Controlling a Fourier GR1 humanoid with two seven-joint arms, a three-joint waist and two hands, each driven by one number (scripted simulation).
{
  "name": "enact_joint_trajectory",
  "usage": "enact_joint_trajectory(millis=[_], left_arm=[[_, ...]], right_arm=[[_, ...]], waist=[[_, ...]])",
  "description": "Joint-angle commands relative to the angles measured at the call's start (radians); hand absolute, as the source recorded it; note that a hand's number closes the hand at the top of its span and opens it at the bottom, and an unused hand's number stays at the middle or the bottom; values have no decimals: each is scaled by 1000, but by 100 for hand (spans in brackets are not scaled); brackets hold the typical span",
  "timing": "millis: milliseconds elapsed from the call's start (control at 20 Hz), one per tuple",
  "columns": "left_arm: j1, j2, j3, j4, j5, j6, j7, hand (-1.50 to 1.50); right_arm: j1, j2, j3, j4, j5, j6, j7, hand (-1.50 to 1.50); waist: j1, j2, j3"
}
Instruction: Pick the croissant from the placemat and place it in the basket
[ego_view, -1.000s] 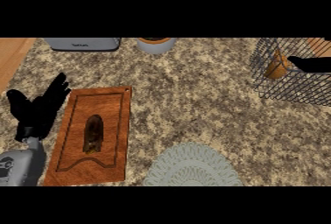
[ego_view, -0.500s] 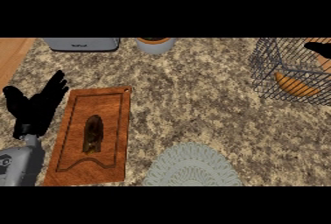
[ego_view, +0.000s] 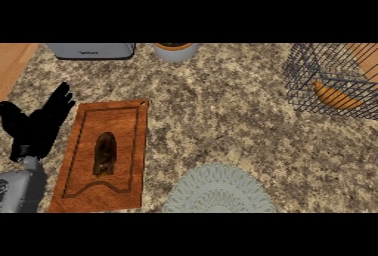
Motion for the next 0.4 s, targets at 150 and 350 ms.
enact_joint_trajectory(millis=[150,350], left_arm=[[28,-16,5,22,-7,1,-58,0],[-21,-40,-24,-12,-15,24,14,0]], right_arm=[[178,-245,-76,222,-80,327,-146,-150],[189,-335,-80,399,-80,402,-271,-150]], waist=[[-4,4,2],[15,8,4]])
